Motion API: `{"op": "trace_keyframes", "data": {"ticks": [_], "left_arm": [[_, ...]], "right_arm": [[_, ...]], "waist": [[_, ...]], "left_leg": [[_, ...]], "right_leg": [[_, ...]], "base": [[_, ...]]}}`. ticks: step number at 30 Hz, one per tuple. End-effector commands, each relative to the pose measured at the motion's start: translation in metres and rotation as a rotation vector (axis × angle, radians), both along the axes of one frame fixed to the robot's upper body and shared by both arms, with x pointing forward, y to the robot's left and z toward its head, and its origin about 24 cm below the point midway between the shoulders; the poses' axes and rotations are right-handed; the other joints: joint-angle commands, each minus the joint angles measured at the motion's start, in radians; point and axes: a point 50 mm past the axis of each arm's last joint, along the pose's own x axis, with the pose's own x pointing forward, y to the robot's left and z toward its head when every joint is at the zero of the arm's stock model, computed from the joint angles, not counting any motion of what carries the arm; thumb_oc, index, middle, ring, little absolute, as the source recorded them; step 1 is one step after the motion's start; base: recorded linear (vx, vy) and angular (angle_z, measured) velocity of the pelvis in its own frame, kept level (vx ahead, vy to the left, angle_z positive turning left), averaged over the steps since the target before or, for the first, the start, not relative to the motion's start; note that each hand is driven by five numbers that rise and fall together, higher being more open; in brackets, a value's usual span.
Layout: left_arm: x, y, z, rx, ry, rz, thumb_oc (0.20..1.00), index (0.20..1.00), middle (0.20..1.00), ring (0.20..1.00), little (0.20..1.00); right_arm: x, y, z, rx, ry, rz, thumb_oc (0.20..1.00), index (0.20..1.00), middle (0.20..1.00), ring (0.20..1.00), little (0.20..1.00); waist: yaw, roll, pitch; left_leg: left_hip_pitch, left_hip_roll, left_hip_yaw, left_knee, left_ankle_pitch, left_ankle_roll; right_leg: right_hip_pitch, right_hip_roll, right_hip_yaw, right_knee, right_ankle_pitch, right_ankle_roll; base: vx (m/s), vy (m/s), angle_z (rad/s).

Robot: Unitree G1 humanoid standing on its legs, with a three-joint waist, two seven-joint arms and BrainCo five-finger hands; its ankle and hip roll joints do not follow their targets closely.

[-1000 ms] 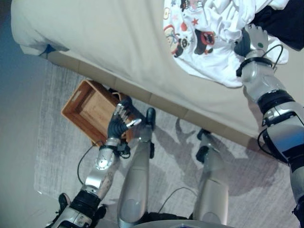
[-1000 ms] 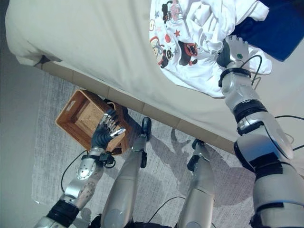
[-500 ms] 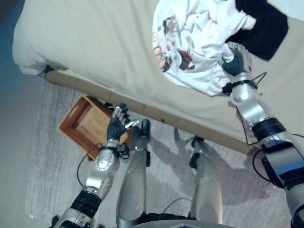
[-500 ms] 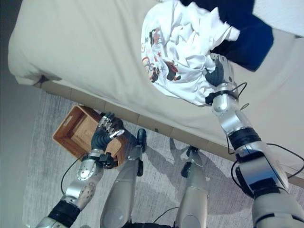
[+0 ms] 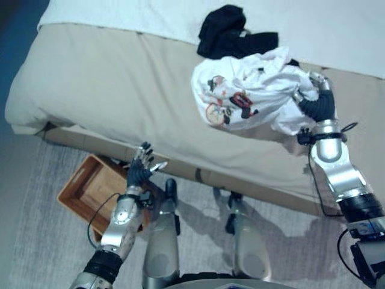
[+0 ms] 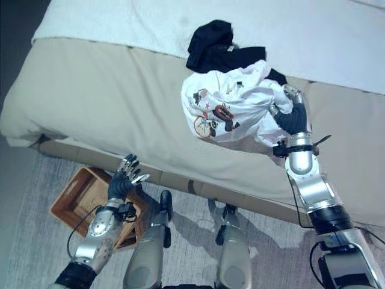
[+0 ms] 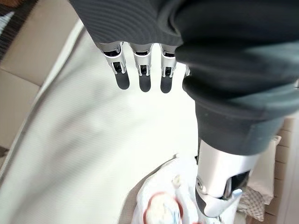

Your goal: Pick up clothes into the bucket

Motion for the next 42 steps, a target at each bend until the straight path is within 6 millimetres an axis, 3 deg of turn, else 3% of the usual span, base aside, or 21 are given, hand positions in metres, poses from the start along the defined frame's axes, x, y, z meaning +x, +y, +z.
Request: {"op": "trace_keyframes", "data": {"ticks": [1, 4, 8, 9, 11, 13, 16, 22, 23, 24, 28, 31, 34, 35, 37, 40, 42], "left_arm": [[-0.011, 0.01, -0.006, 0.064, 0.01, -0.001, 1.0, 1.0, 1.0, 1.0, 1.0], [-0.015, 0.014, -0.008, 0.061, 0.024, -0.002, 1.0, 1.0, 1.0, 1.0, 1.0], [-0.015, 0.012, -0.006, 0.055, 0.016, -0.021, 1.0, 1.0, 1.0, 1.0, 1.0], [-0.015, 0.008, -0.007, 0.046, 0.018, -0.035, 1.0, 1.0, 1.0, 1.0, 1.0], [-0.014, 0.006, -0.006, 0.038, 0.016, -0.043, 1.0, 1.0, 1.0, 1.0, 1.0], [-0.015, 0.001, -0.006, 0.019, 0.017, -0.059, 1.0, 1.0, 1.0, 1.0, 1.0], [-0.013, -0.003, -0.006, 0.006, 0.015, -0.071, 1.0, 1.0, 1.0, 1.0, 1.0], [-0.005, -0.012, 0.005, -0.004, -0.027, -0.101, 1.0, 1.0, 1.0, 1.0, 1.0], [-0.004, -0.014, 0.006, -0.005, -0.033, -0.11, 1.0, 1.0, 1.0, 1.0, 1.0], [-0.002, -0.019, 0.009, -0.008, -0.045, -0.126, 1.0, 1.0, 1.0, 1.0, 1.0], [0.001, -0.022, 0.015, -0.01, -0.071, -0.119, 1.0, 1.0, 1.0, 1.0, 1.0], [0.003, -0.019, 0.019, 0.001, -0.085, -0.088, 1.0, 1.0, 1.0, 1.0, 1.0], [0.002, -0.017, 0.02, -0.003, -0.089, -0.041, 1.0, 1.0, 1.0, 1.0, 1.0], [0.003, -0.017, 0.02, -0.003, -0.091, -0.041, 1.0, 1.0, 1.0, 1.0, 1.0], [0.002, -0.015, 0.02, -0.005, -0.091, -0.02, 1.0, 1.0, 1.0, 1.0, 1.0], [0.003, -0.013, 0.021, -0.008, -0.097, 0.019, 1.0, 1.0, 1.0, 1.0, 1.0], [0.002, -0.014, 0.02, -0.009, -0.095, 0.025, 1.0, 1.0, 1.0, 1.0, 1.0]], "right_arm": [[-0.011, 0.008, 0.057, 0.043, -0.251, 0.119, 0.2, 0.2, 0.2, 0.2, 0.2], [-0.008, 0.012, 0.058, 0.025, -0.218, 0.155, 0.2, 0.2, 0.2, 0.2, 0.2], [0.01, 0.007, 0.041, 0.012, -0.087, 0.116, 0.2, 0.2, 0.2, 0.2, 0.2], [0.023, -0.003, 0.027, 0.015, -0.002, 0.04, 0.2, 0.2, 0.2, 0.2, 0.2], [0.032, -0.009, 0.022, -0.015, 0.047, -0.031, 0.2, 0.2, 0.2, 0.2, 0.2], [0.054, -0.028, 0.007, 0.034, 0.159, -0.187, 0.2, 0.2, 0.2, 0.2, 0.2], [0.068, -0.038, 0.005, 0.061, 0.235, -0.288, 0.2, 0.2, 0.2, 0.2, 0.2], [0.075, -0.058, 0.002, 0.121, 0.342, -0.431, 0.2, 0.2, 0.2, 0.2, 0.2], [0.074, -0.063, 0.001, 0.116, 0.362, -0.46, 0.498, 0.498, 0.498, 0.498, 0.498], [0.071, -0.073, 0.003, 0.074, 0.386, -0.54, 1.0, 1.0, 1.0, 1.0, 1.0], [0.072, -0.071, 0.009, 0.037, 0.35, -0.567, 1.0, 1.0, 1.0, 1.0, 1.0], [0.076, -0.057, 0.021, -0.057, 0.272, -0.569, 1.0, 1.0, 1.0, 1.0, 1.0], [0.078, -0.026, 0.041, -0.181, 0.113, -0.51, 1.0, 1.0, 1.0, 1.0, 1.0], [0.078, -0.026, 0.041, -0.181, 0.112, -0.511, 1.0, 1.0, 1.0, 1.0, 1.0], [0.076, -0.001, 0.052, -0.264, 0.009, -0.446, 1.0, 1.0, 1.0, 1.0, 1.0], [0.064, 0.019, 0.051, -0.311, -0.113, -0.429, 1.0, 1.0, 1.0, 1.0, 1.0], [0.062, 0.015, 0.043, -0.285, -0.115, -0.475, 1.0, 1.0, 1.0, 1.0, 1.0]], "waist": [[0.006, -0.056, -0.114], [0.007, -0.067, -0.135], [0.016, -0.07, -0.125], [0.023, -0.063, -0.115], [0.027, -0.056, -0.106], [0.044, -0.033, -0.085], [0.058, -0.014, -0.066], [0.082, 0.029, -0.013], [0.085, 0.037, -0.005], [0.091, 0.051, 0.01], [0.087, 0.056, 0.029], [0.076, 0.048, 0.045], [0.059, 0.037, 0.051], [0.058, 0.035, 0.051], [0.05, 0.026, 0.051], [0.033, 0.018, 0.051], [0.034, 0.02, 0.051]], "left_leg": [[-0.016, 0.045, 0.004, 0.051, -0.035, -0.047], [0.011, 0.047, 0.008, 0.047, -0.04, -0.044], [-0.005, 0.046, 0.001, 0.06, -0.039, -0.04], [-0.014, 0.042, -0.002, 0.06, -0.035, -0.038], [-0.017, 0.041, -0.002, 0.057, -0.032, -0.037], [-0.025, 0.035, -0.005, 0.049, -0.023, -0.035], [-0.036, 0.03, -0.004, 0.05, -0.02, -0.032], [-0.091, 0.004, -0.013, 0.089, -0.027, -0.023], [-0.1, 0.001, -0.014, 0.093, -0.026, -0.023], [-0.114, -0.003, -0.013, 0.098, -0.025, -0.021], [-0.137, -0.005, -0.008, 0.108, -0.027, -0.018], [-0.16, -0.005, -0.001, 0.127, -0.034, -0.014], [-0.182, 0.001, 0.005, 0.148, -0.05, -0.011], [-0.184, -0.002, 0.005, 0.146, -0.045, -0.01], [-0.189, 0.003, 0.008, 0.15, -0.053, -0.011], [-0.202, 0.0, 0.01, 0.149, -0.052, -0.01], [-0.205, -0.002, 0.006, 0.152, -0.053, -0.01]], "right_leg": [[0.108, -0.117, -0.057, 0.011, -0.006, 0.126], [0.13, -0.106, -0.051, -0.001, -0.007, 0.126], [0.114, -0.107, -0.047, 0.016, -0.016, 0.12], [0.104, -0.109, -0.046, 0.026, -0.018, 0.118], [0.097, -0.111, -0.047, 0.033, -0.018, 0.118], [0.084, -0.116, -0.048, 0.039, -0.014, 0.117], [0.07, -0.123, -0.046, 0.049, -0.013, 0.118], [0.021, -0.148, -0.042, 0.106, -0.026, 0.118], [0.014, -0.152, -0.044, 0.111, -0.026, 0.118], [0.0, -0.157, -0.048, 0.115, -0.023, 0.12], [-0.024, -0.159, -0.045, 0.12, -0.019, 0.122], [-0.048, -0.158, -0.033, 0.128, -0.017, 0.121], [-0.069, -0.16, -0.027, 0.138, -0.021, 0.118], [-0.071, -0.162, -0.027, 0.136, -0.017, 0.119], [-0.078, -0.159, -0.024, 0.137, -0.02, 0.118], [-0.084, -0.164, -0.033, 0.134, -0.014, 0.12], [-0.081, -0.166, -0.038, 0.135, -0.014, 0.12]], "base": [[0.06, -0.015, -0.06], [0.03, -0.018, -0.07], [-0.05, -0.012, -0.04], [-0.06, 0.013, 0.0], [-0.06, 0.023, 0.01], [-0.05, 0.036, 0.0], [-0.03, 0.026, -0.02], [-0.07, 0.039, 0.07], [-0.04, 0.031, 0.08], [-0.04, 0.03, 0.08], [-0.02, 0.023, 0.09], [0.0, 0.0, 0.0], [0.0, 0.0, 0.0], [0.0, 0.0, 0.0], [0.01, -0.001, -0.02], [0.03, -0.006, -0.04], [0.02, -0.005, -0.01]]}}
